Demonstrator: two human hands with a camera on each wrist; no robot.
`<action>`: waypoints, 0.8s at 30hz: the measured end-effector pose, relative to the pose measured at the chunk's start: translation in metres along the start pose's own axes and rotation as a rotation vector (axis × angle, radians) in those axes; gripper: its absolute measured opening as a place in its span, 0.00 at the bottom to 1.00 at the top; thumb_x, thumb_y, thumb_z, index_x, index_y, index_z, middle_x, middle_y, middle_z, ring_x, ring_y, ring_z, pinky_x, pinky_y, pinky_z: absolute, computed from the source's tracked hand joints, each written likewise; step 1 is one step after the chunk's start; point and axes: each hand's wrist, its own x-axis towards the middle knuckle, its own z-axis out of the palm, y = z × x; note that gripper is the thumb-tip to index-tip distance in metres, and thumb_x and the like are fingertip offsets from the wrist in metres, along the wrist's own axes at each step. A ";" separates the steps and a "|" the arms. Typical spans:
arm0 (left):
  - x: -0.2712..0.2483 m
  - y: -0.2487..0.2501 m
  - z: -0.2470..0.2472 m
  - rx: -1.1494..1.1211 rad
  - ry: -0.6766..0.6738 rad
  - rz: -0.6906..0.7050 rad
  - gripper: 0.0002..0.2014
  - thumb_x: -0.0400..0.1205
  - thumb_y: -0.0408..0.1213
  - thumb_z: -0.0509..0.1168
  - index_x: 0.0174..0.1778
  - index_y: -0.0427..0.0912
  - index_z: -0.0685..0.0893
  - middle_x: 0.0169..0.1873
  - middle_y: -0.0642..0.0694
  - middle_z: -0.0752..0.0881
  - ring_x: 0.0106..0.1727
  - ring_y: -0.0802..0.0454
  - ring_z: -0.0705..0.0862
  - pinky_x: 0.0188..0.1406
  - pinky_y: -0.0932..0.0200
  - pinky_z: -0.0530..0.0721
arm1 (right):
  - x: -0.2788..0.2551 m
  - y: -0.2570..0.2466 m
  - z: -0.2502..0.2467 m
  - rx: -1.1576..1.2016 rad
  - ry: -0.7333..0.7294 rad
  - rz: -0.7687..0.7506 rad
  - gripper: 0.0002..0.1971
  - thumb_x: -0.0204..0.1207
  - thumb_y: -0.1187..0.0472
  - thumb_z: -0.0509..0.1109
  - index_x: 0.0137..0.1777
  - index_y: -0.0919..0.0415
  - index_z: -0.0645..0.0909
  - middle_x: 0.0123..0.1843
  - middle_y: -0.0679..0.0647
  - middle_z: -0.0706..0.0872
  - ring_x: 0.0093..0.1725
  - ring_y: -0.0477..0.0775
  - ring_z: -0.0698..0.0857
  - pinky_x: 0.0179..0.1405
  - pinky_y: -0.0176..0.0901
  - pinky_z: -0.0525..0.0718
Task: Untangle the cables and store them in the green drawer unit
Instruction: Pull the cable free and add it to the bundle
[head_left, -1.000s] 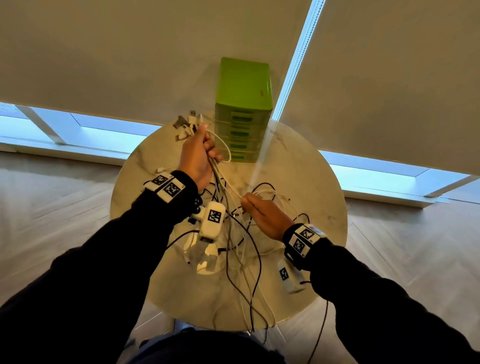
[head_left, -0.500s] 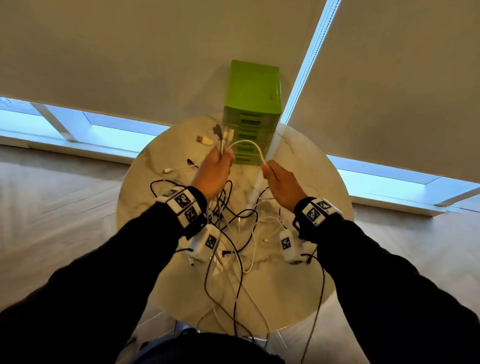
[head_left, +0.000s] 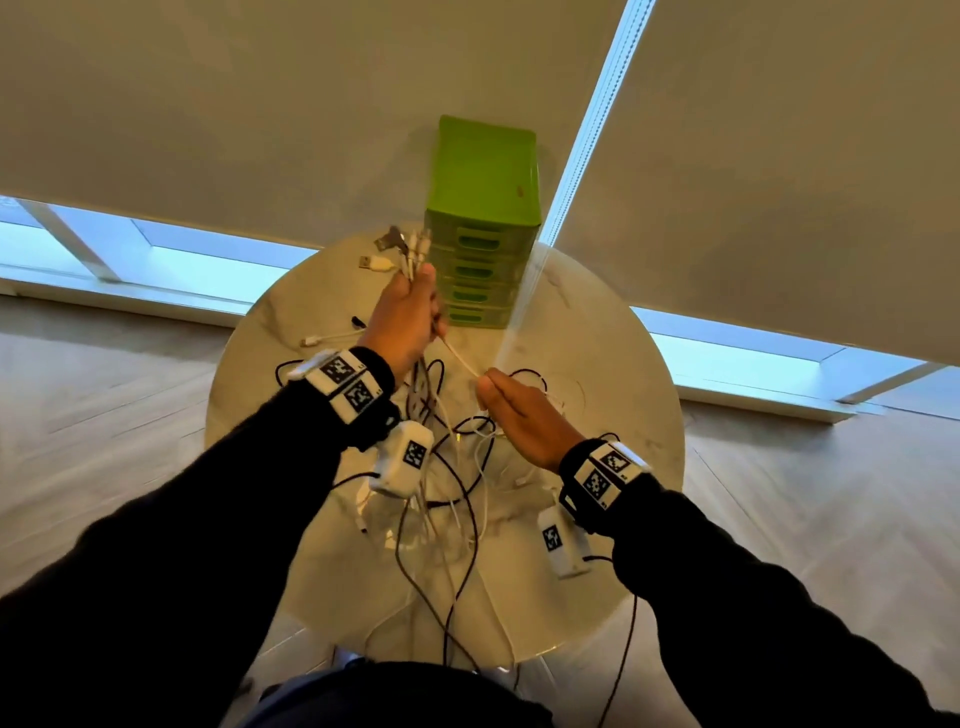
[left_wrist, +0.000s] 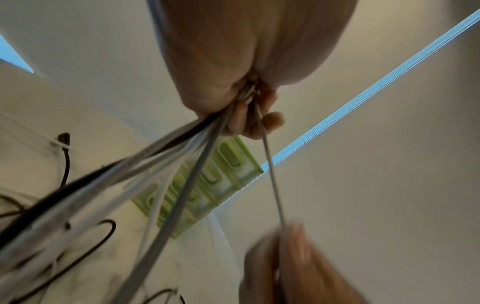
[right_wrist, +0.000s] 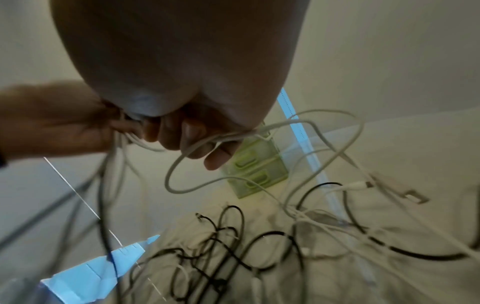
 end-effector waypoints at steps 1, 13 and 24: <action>0.002 0.006 -0.004 -0.030 -0.012 0.000 0.14 0.92 0.46 0.52 0.41 0.48 0.69 0.27 0.52 0.69 0.26 0.56 0.70 0.27 0.61 0.71 | -0.003 0.007 0.001 -0.013 -0.015 0.023 0.16 0.91 0.49 0.51 0.45 0.53 0.72 0.34 0.45 0.75 0.33 0.43 0.74 0.38 0.35 0.72; -0.007 0.040 -0.044 0.017 0.059 0.091 0.14 0.91 0.46 0.55 0.39 0.50 0.69 0.26 0.55 0.68 0.25 0.59 0.65 0.24 0.66 0.66 | 0.016 0.057 -0.036 -0.525 0.128 0.217 0.26 0.84 0.38 0.42 0.49 0.54 0.75 0.35 0.55 0.87 0.40 0.67 0.87 0.53 0.58 0.79; -0.039 -0.001 0.013 0.183 -0.230 -0.070 0.17 0.83 0.56 0.66 0.39 0.46 0.80 0.25 0.53 0.79 0.27 0.56 0.75 0.28 0.63 0.72 | 0.026 -0.037 -0.036 -0.434 -0.006 -0.002 0.17 0.89 0.51 0.55 0.58 0.60 0.82 0.43 0.54 0.86 0.38 0.54 0.81 0.37 0.45 0.74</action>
